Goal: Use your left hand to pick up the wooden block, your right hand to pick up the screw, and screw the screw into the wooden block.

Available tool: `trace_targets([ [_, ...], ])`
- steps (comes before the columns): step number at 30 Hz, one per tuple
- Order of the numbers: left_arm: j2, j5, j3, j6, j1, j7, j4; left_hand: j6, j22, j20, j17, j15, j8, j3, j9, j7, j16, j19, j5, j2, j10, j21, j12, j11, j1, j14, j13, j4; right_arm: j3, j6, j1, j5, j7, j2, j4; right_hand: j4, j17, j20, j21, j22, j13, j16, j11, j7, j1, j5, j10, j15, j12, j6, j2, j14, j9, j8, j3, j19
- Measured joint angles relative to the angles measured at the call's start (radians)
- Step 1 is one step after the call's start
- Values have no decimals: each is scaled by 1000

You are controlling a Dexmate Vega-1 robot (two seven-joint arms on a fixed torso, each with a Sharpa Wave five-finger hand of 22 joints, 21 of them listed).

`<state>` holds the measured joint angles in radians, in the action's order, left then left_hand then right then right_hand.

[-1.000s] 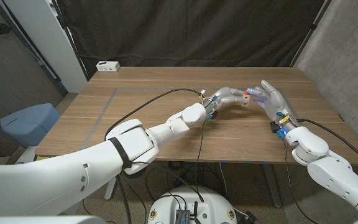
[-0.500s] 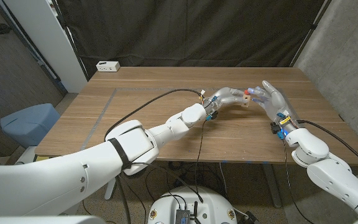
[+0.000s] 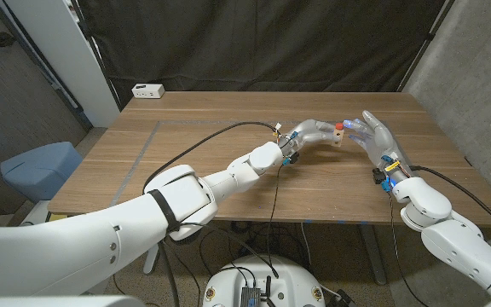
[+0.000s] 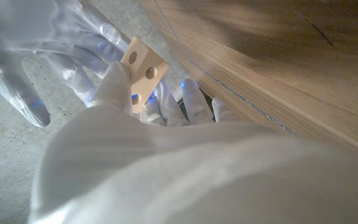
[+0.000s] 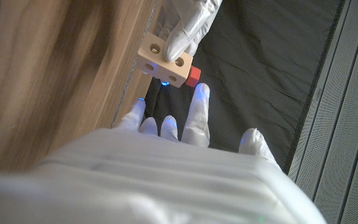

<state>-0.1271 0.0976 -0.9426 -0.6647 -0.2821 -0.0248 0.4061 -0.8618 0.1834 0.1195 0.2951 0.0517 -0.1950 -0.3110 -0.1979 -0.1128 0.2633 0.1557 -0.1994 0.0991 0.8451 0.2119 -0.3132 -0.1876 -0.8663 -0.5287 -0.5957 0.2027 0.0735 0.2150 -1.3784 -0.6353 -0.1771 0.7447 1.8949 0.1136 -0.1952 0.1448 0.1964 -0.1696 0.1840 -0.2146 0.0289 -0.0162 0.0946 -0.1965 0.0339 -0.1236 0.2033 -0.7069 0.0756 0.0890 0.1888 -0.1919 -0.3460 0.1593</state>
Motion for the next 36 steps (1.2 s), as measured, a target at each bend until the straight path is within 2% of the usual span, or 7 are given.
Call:
trace_targets([
  [7,-2,-1,0,0,0,0,-1,0,0,0,0,0,0,0,0,0,0,0,3,0,0,0,0,0,0,0,1,0,-3,-16,0,9,-15,0,3,0,0,4,0,0,0,0,7,-13,0,0,-7,-2,-4,20,0,-2,0,4,0,4],
  [23,-7,-1,-5,10,10,-2,-8,0,0,0,0,0,0,0,1,0,0,0,-1,-7,0,0,0,-8,8,0,0,0,-11,-43,3,15,-27,5,4,4,-3,4,0,0,0,1,18,-18,3,0,-25,-5,-11,65,-4,2,0,15,4,3],
  [31,-7,-4,-10,10,12,-1,-9,0,0,0,0,0,0,0,0,0,0,0,0,-6,0,0,0,-8,9,0,0,0,-13,-53,7,16,-28,8,2,4,-3,4,0,0,0,4,12,-16,3,0,-31,-5,-15,93,-4,2,0,19,4,3],
  [36,-7,-6,-11,8,12,1,-9,0,0,0,0,0,0,0,0,0,0,0,0,-6,1,0,0,-9,9,0,0,0,-13,-60,13,17,-28,10,-1,4,-3,4,0,0,0,8,12,-24,3,0,-45,-9,-15,113,-4,6,0,19,4,3],
])
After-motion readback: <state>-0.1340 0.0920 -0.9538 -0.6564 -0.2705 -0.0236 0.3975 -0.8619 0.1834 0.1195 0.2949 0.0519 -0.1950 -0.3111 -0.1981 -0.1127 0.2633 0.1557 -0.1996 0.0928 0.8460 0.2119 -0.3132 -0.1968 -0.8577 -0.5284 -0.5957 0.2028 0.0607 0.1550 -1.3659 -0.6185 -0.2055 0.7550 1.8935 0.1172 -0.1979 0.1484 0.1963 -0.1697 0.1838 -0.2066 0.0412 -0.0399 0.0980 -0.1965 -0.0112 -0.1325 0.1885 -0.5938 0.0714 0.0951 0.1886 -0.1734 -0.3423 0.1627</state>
